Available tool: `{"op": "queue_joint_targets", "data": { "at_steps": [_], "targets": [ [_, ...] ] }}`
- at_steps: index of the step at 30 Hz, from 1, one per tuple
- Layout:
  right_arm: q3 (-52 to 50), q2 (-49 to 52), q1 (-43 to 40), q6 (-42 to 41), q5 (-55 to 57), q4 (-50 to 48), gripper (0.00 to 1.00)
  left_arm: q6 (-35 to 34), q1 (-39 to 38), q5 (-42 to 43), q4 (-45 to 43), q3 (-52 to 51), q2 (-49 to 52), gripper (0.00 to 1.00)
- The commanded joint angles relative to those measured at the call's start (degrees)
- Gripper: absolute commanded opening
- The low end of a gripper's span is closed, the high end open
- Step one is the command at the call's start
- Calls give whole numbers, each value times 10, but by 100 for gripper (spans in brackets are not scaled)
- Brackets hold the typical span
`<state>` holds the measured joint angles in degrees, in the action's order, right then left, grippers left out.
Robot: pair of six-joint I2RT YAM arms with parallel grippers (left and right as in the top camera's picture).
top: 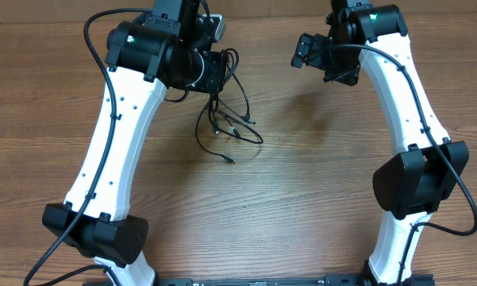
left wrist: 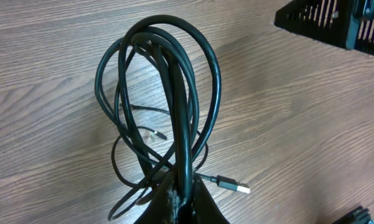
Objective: Untangle cables
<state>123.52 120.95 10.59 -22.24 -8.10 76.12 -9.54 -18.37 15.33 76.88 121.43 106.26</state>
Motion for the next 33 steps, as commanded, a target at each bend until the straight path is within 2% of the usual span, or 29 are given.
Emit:
{"op": "queue_joint_targets", "data": {
  "at_steps": [1, 4, 13, 17, 25, 27, 29, 31, 33],
  "targets": [
    [2, -5, 3, 2, 6, -2, 100, -29, 0, -6, -2, 2, -17, 4],
    [2, -5, 3, 2, 6, -2, 100, -30, 0, -4, 0, 2, -17, 4],
    [2, -5, 3, 2, 6, -2, 100, -106, -1, -3, -12, 2, -17, 4],
    [2, -5, 3, 2, 6, -2, 100, -113, 0, -2, -13, 2, -17, 4],
    [2, -5, 3, -6, -12, -13, 100, -112, 2, 76, -15, 2, -14, 4],
    [2, -5, 3, -6, -47, -17, 100, -96, 8, 113, -21, 2, -14, 4],
    [2, -5, 3, 42, -102, -14, 99, -38, 20, 174, -30, 2, -14, 4],
    [5, -6, 3, 120, -190, -12, 87, 18, 36, 208, -30, 2, -14, 4],
    [17, -12, -1, 139, -239, -2, 83, 61, 63, 224, -29, 2, -14, 4]
  ]
}}
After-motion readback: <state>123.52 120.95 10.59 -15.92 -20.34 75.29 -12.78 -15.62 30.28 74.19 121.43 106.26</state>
